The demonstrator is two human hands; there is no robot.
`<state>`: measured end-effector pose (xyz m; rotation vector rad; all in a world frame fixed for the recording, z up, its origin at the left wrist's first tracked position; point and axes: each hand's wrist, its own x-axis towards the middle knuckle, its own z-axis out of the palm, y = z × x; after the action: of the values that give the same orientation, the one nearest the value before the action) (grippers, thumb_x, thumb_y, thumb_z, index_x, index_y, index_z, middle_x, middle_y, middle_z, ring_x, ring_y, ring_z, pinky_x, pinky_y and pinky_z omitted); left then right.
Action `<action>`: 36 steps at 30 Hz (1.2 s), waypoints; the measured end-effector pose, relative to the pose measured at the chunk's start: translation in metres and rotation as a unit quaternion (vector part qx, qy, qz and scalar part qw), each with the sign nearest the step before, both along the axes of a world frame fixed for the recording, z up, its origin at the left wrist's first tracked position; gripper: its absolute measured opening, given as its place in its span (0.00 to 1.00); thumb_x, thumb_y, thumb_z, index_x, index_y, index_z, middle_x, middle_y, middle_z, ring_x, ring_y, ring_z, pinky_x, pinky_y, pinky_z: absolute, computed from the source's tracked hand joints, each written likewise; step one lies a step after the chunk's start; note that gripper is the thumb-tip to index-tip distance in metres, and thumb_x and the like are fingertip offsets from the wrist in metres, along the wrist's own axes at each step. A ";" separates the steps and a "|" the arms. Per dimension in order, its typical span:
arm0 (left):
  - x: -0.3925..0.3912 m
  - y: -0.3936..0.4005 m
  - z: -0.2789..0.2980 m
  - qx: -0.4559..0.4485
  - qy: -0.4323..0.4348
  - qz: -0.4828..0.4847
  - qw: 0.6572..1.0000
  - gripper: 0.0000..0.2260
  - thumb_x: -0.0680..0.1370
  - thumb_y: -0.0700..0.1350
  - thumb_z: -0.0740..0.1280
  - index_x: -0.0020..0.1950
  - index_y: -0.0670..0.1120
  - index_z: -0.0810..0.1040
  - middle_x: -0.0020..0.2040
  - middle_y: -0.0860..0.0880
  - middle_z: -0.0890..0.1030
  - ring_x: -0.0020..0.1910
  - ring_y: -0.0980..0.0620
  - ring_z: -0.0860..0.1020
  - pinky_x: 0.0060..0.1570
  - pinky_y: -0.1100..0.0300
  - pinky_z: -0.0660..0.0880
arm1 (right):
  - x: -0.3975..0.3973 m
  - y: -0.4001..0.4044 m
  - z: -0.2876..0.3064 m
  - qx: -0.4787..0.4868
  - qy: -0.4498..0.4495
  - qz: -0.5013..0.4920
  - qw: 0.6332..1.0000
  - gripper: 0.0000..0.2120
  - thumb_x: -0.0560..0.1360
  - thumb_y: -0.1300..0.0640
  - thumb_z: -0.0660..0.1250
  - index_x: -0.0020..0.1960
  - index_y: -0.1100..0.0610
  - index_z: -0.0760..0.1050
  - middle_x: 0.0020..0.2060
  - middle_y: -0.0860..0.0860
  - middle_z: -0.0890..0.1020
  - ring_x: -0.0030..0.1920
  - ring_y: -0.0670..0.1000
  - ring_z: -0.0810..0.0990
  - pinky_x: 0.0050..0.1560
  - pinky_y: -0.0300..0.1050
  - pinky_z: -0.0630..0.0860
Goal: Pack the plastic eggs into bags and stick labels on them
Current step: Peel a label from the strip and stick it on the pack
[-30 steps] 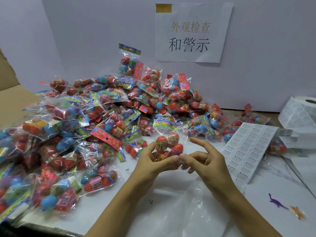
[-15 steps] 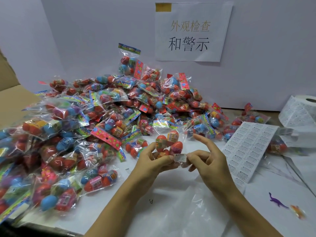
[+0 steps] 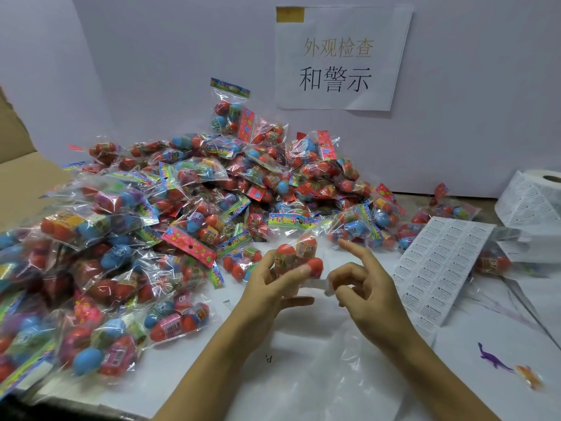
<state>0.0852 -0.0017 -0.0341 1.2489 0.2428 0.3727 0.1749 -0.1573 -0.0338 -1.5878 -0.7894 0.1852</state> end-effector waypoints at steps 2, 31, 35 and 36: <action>0.001 0.000 0.001 0.008 0.019 0.024 1.000 0.20 0.74 0.54 0.78 0.61 0.48 0.80 0.54 0.44 0.86 0.54 0.44 0.85 0.46 0.51 0.84 | 0.001 0.000 -0.001 -0.001 0.005 0.007 1.000 0.24 0.69 0.58 0.65 0.63 0.42 0.72 0.37 0.51 0.84 0.41 0.48 0.82 0.43 0.42 0.78; 0.003 -0.006 -0.001 -0.003 0.017 0.030 0.999 0.12 0.74 0.55 0.73 0.50 0.48 0.87 0.46 0.46 0.85 0.46 0.50 0.83 0.40 0.57 0.80 | 0.013 -0.003 0.005 0.027 0.149 0.010 0.988 0.14 0.67 0.46 0.76 0.46 0.55 0.86 0.43 0.53 0.87 0.45 0.53 0.86 0.45 0.45 0.83; 0.003 -0.005 -0.003 -0.020 0.005 0.017 1.000 0.11 0.74 0.54 0.76 0.51 0.48 0.87 0.47 0.44 0.85 0.45 0.50 0.83 0.39 0.55 0.80 | 0.018 -0.011 0.009 -0.047 0.105 0.070 0.991 0.14 0.64 0.49 0.78 0.47 0.54 0.86 0.42 0.53 0.87 0.45 0.51 0.86 0.46 0.42 0.81; 0.002 -0.007 -0.003 -0.010 0.004 0.010 1.000 0.12 0.75 0.55 0.76 0.52 0.49 0.87 0.48 0.44 0.86 0.46 0.50 0.83 0.41 0.55 0.81 | 0.019 -0.013 0.011 -0.049 0.099 0.064 0.992 0.15 0.64 0.49 0.78 0.48 0.54 0.86 0.43 0.53 0.87 0.46 0.52 0.87 0.47 0.43 0.81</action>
<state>0.0874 -0.0085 -0.0368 1.2285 0.2646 0.3814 0.1942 -0.1705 -0.0232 -1.5830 -0.7348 0.4738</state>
